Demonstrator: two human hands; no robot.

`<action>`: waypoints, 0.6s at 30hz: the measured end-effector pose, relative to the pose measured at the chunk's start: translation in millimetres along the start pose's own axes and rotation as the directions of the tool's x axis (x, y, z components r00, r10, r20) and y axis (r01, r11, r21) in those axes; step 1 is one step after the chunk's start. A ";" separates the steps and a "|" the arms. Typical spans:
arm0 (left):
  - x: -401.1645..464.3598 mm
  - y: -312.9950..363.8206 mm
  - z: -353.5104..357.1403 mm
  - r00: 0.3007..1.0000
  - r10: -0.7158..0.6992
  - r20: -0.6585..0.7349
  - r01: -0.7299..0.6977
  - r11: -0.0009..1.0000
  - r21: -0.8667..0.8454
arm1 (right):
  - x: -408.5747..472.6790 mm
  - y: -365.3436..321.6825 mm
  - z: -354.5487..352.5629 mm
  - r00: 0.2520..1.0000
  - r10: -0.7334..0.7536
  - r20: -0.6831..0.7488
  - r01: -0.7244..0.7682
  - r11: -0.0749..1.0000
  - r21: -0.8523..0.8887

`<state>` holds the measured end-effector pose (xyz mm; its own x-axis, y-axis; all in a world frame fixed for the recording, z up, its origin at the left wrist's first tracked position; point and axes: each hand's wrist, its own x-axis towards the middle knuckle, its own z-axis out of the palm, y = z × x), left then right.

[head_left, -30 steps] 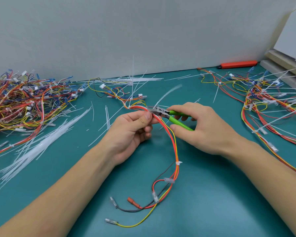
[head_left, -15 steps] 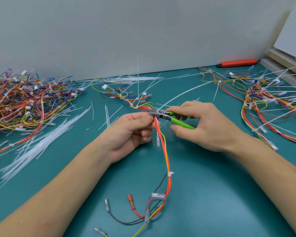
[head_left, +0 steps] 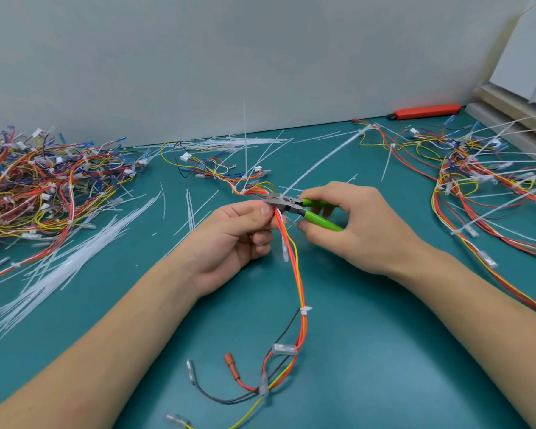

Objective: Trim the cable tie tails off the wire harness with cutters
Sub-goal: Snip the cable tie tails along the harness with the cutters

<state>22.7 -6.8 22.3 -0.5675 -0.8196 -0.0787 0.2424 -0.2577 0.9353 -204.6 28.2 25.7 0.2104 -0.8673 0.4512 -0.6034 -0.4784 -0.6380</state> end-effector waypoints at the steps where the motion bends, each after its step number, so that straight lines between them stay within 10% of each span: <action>1: 0.2 -0.1 0.1 1.000 0.002 -0.006 -0.002 1.000 0.001 | -0.1 -0.2 0.7 1.000 -0.002 0.000 0.002 1.000 -0.027; 18: 0.3 1.1 0.4 1.000 -0.006 -0.024 0.006 1.000 0.022 | 5.2 8.7 9.3 0.993 0.059 0.101 -0.069 0.993 0.096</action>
<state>22.4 -7.2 23.4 -0.5496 -0.8303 -0.0924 0.2219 -0.2517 0.9420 -201.6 18.3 16.7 0.2506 -0.9035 0.3477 -0.5396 -0.4286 -0.7247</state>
